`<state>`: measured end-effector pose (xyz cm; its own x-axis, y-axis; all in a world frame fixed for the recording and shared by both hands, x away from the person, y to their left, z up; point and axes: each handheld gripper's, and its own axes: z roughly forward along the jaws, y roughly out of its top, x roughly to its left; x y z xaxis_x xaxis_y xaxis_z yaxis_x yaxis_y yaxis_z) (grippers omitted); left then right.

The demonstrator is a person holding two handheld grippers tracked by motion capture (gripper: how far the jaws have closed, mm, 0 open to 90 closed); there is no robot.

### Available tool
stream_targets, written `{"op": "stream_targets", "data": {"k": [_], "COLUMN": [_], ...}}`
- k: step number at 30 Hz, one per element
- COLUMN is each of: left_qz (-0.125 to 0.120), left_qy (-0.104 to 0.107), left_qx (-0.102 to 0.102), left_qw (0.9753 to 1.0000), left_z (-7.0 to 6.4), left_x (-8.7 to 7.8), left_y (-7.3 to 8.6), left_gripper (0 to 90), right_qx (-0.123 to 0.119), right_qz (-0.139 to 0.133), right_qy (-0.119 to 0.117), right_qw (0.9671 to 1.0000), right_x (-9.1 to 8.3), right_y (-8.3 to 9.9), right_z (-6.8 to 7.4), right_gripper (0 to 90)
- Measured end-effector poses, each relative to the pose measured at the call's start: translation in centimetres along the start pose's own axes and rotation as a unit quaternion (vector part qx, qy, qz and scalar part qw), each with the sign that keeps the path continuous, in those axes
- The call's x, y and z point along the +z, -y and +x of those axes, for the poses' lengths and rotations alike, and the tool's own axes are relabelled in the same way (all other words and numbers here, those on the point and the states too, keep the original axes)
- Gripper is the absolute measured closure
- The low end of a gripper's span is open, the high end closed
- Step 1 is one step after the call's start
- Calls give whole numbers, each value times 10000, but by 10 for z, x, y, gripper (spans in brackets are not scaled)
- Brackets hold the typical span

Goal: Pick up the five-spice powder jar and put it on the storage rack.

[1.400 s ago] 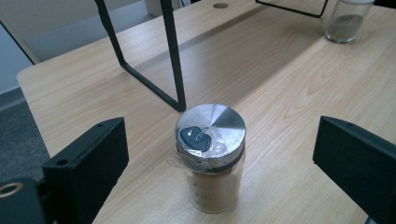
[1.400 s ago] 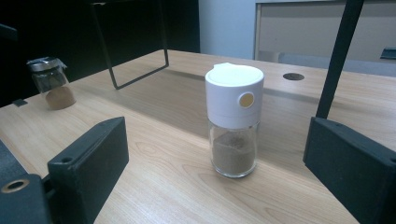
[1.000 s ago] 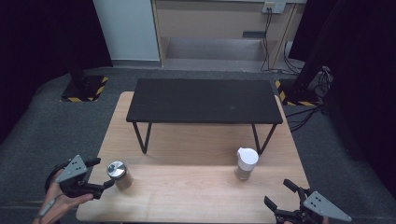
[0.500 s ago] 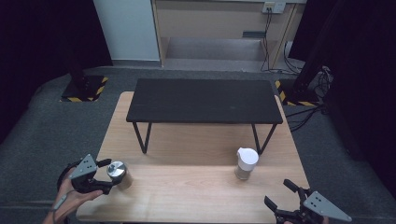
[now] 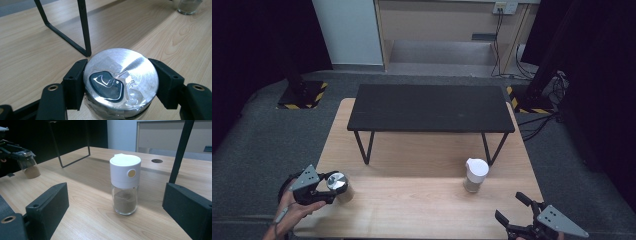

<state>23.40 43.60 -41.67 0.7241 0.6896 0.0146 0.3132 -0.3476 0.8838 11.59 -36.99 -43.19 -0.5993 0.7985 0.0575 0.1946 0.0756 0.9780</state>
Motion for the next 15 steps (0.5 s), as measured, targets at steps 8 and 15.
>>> {"op": "stream_targets", "data": {"k": [8, 15], "left_qz": [-17, -155], "left_qy": [19, 200], "left_qx": [-57, 67], "left_qw": [10000, 9997], "left_z": [-4, -8], "left_x": [-1, -4], "left_y": [-5, -23], "left_gripper": [339, 339], "right_qx": [9, 2], "right_qz": [3, 2], "right_qy": [4, 4], "right_qw": [10000, 10000], "right_x": [0, 0], "right_y": [0, 0], "right_z": [0, 0], "right_gripper": [70, 70]}}
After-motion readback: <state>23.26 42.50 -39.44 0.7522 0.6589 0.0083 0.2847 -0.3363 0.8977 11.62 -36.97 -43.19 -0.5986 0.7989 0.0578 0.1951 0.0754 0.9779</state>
